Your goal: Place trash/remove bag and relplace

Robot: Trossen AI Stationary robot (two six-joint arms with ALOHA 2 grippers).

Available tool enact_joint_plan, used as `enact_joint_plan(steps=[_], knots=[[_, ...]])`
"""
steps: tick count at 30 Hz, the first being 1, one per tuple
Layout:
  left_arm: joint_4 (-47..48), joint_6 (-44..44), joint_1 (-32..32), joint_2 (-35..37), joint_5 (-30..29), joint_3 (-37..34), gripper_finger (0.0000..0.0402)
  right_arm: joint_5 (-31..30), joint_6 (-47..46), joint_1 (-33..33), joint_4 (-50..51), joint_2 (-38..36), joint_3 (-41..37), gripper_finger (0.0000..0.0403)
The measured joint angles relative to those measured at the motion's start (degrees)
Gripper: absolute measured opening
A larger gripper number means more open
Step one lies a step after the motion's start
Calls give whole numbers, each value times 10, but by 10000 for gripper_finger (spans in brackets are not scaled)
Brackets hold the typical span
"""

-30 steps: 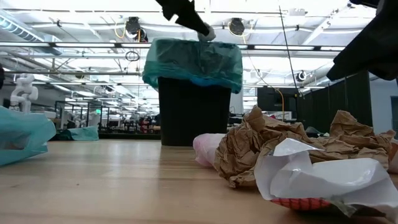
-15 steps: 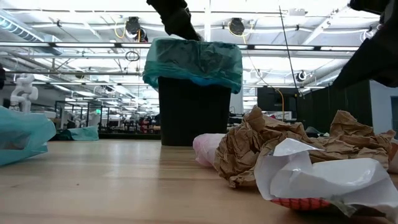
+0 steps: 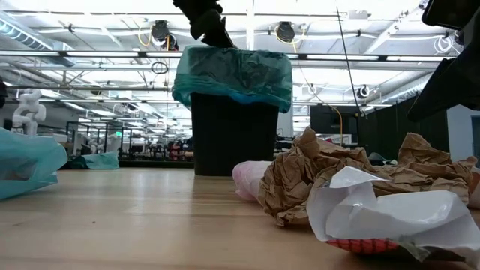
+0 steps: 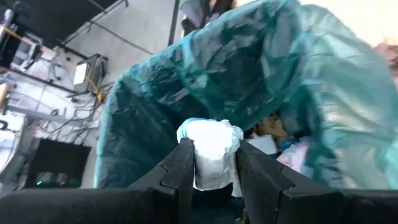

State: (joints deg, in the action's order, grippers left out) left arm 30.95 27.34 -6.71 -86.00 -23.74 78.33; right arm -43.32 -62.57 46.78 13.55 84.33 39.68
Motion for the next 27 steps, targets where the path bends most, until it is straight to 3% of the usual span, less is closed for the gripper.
enact_joint_plan(steps=[5, 20, 27], knots=[[6, 0, -5, 0, 4, 10, 112, 3, 2, -8, 0, 7, 0, 169], [88, -40, -30, 0, 126, 28, 112, 75, 17, -54, -36, 72, 0, 213], [112, -25, -30, 0, 132, 47, 112, 108, 33, -74, -65, 100, 0, 215]])
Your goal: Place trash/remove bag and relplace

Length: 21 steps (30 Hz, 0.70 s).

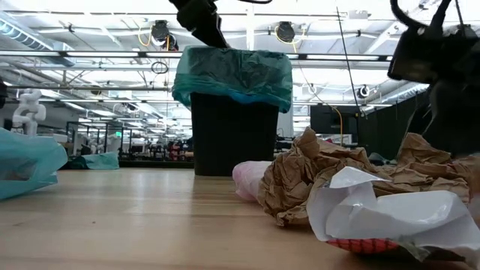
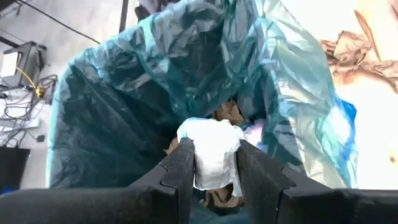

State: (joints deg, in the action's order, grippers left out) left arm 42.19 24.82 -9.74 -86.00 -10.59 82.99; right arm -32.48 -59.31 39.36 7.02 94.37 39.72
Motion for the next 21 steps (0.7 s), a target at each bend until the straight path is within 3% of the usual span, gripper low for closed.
enact_joint_plan(steps=[8, 12, 17, 21], knots=[[12, 20, 0, 0, -25, 1, 112, -2, -5, -7, -21, 25, 1, 195], [12, 26, 0, 0, -34, 1, 112, -8, -13, -7, -20, 25, 1, 139], [24, 26, 0, 0, -48, 18, 112, -18, -15, -7, -18, 26, 1, 22], [35, 25, 0, 0, -50, 42, 112, -32, -24, -7, -17, 23, 0, 10]])
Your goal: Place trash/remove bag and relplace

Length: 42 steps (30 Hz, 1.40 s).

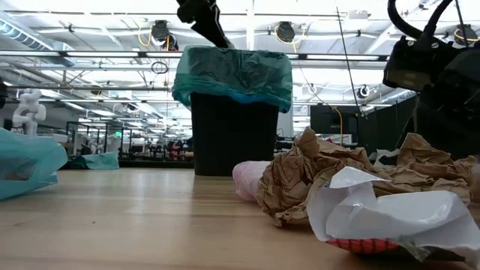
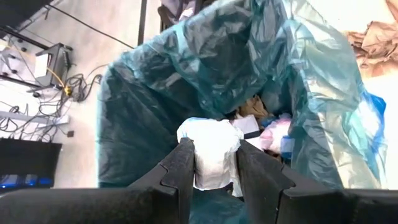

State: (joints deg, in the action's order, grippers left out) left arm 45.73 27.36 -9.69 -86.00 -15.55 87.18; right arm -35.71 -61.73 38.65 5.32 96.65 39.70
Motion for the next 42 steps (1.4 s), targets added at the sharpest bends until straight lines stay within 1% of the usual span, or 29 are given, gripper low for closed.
enact_joint_plan(steps=[5, 8, 10, 12, 13, 15, 17, 18, 22, 24, 26, 28, 30, 33, 36, 38, 42], knots=[[24, 1, 0, 0, -4, 33, 112, -16, 12, 1, -1, -28, 0, 3], [34, 1, 0, 0, -22, 44, 112, -25, 34, 1, -2, -49, 0, 2], [32, 0, -1, 0, -31, 49, 112, -34, 43, 1, -1, -61, 0, 1], [20, -5, -11, 0, -26, 49, 112, -38, 54, 1, -2, -71, 0, 1], [7, -19, -23, 0, -11, 49, 112, -43, 57, 1, -3, -74, 0, 1], [-35, -90, -62, 0, 67, 50, 112, -49, 61, 1, -3, -75, 0, 1], [-31, -168, -100, 0, 141, 63, 112, -49, 63, 1, -3, -75, 0, 1], [-20, -181, -113, 0, 154, 69, 112, -49, 61, 1, -3, -75, 0, 1], [22, -177, -125, 1, 172, 72, 112, -49, 63, 1, -3, -75, 0, 0], [33, -165, -127, 0, 206, 71, 112, -49, 64, 1, -3, -75, 0, 0], [24, -150, -133, 0, 248, 71, 117, -49, 67, 0, -3, -75, 0, 0], [17, -149, -137, 0, 269, 71, 128, -49, 68, 0, -4, -75, 0, 0], [13, -149, -141, 0, 261, 71, 143, -49, 67, 0, -4, -75, 0, 0], [13, -147, -143, 0, 210, 71, 163, -49, 67, 0, -5, -75, 0, 0], [13, -119, -144, 0, 166, 71, 168, -49, 68, 0, -5, -75, 0, 0], [13, -105, -140, 0, 163, 71, 168, -50, 69, 0, -5, -75, 0, 0], [12, -104, -136, 0, 163, 71, 168, -57, 73, 0, -9, -75, 0, 0]])
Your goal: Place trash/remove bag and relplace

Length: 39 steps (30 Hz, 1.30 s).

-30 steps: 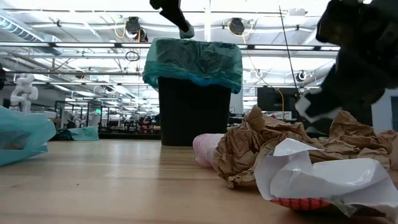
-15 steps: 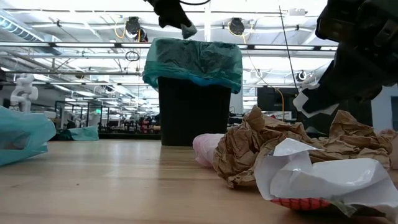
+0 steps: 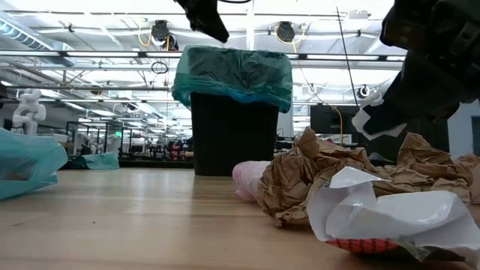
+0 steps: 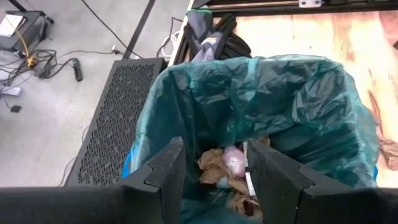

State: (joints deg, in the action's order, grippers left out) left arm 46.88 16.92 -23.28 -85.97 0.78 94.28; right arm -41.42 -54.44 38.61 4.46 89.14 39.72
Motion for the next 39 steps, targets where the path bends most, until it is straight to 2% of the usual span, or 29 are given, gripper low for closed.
enact_joint_plan(steps=[6, 13, 18, 22, 27, 31, 39], knots=[[36, -1, 13, 0, 0, 0, 168, -21, 68, -11, 0, -6, 39, 0], [102, -1, 56, 2, 0, 0, 168, -22, 255, -59, 20, -40, 124, 0], [133, -9, 82, 34, 2, -1, 168, -23, 362, -112, 44, -98, 148, 0], [127, -20, 109, 82, 33, -1, 168, -16, 422, -150, 29, -163, 148, 0], [106, -60, 166, 128, 40, -23, 168, 35, 485, -194, -21, -210, 148, 0], [106, -86, 228, 129, 40, -48, 168, 78, 522, -244, -64, -216, 148, 0], [86, -106, 336, 129, 40, -105, 168, 183, 520, -350, -88, -216, 148, 0]])
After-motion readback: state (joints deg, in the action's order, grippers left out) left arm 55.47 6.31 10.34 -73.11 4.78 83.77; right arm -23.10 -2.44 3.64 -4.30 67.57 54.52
